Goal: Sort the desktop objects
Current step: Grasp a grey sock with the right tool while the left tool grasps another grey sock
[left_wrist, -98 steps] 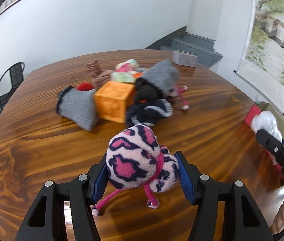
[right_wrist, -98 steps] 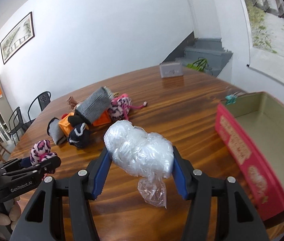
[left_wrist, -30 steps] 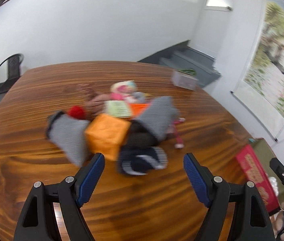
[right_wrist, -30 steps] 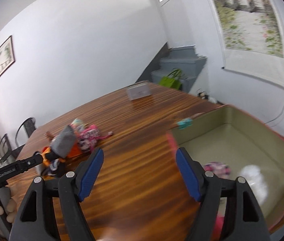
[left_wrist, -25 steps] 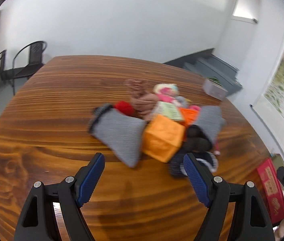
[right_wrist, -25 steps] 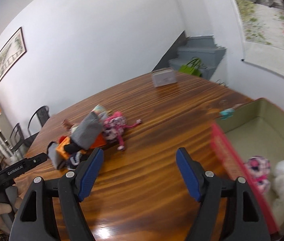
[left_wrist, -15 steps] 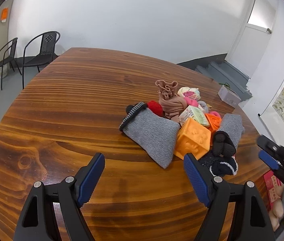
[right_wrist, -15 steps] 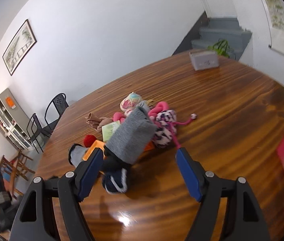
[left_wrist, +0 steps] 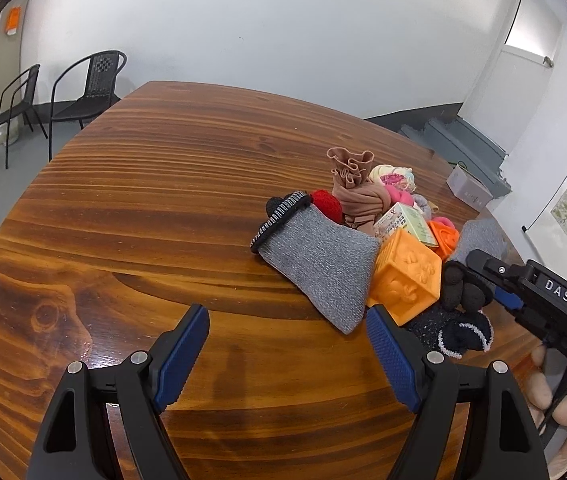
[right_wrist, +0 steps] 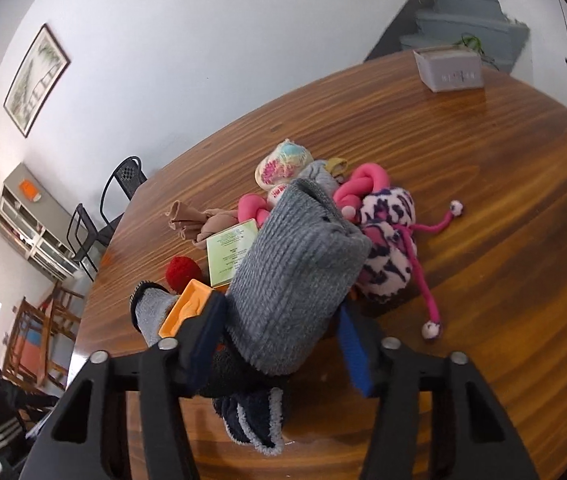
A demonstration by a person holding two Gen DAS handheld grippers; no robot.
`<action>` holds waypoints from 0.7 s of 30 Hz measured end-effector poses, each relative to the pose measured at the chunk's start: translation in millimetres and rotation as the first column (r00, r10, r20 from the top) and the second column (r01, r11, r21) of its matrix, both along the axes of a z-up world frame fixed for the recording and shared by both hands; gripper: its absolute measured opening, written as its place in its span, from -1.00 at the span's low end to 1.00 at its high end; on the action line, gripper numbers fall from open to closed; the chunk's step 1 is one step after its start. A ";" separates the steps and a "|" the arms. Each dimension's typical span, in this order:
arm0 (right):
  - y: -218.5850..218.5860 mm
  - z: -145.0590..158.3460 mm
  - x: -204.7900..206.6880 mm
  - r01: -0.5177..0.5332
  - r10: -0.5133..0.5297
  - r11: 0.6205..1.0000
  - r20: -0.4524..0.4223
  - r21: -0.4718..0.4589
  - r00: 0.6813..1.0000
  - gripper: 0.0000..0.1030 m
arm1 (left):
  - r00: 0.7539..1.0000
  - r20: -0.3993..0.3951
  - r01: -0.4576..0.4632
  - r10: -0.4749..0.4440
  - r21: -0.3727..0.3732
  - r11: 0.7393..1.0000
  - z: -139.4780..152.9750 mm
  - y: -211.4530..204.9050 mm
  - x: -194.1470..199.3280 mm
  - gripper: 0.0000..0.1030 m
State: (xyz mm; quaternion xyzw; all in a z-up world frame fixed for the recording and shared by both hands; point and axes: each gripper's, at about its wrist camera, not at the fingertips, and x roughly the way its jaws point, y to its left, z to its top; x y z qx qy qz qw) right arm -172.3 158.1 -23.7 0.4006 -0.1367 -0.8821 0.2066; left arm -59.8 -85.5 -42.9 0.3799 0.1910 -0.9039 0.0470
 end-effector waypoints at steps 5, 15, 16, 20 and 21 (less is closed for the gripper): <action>22.7 16.5 32.1 -0.018 0.021 0.999 -0.098 0.035 0.995 -0.16 | 1.000 0.015 0.003 -0.004 0.042 0.999 -5.0 1.5 -8.8 0.60; 63.6 28.9 60.2 0.038 -0.034 0.999 -0.209 0.015 0.977 -0.16 | 0.998 0.053 -0.031 0.025 0.107 0.994 -6.1 2.7 -38.9 0.60; 66.4 32.9 63.9 0.055 -0.050 0.998 -0.230 0.012 0.972 -0.16 | 0.998 0.055 -0.037 0.031 0.125 0.991 -5.6 1.4 -42.6 0.60; 77.1 46.6 76.3 0.113 -0.104 0.994 -0.313 0.011 0.944 -0.16 | 0.995 0.078 -0.073 0.059 0.193 0.978 -7.2 -1.8 -60.7 0.60; 78.5 48.4 78.4 0.121 -0.111 0.993 -0.324 0.011 0.939 -0.16 | 0.994 0.087 -0.086 0.070 0.202 0.976 -8.5 -2.5 -64.5 0.60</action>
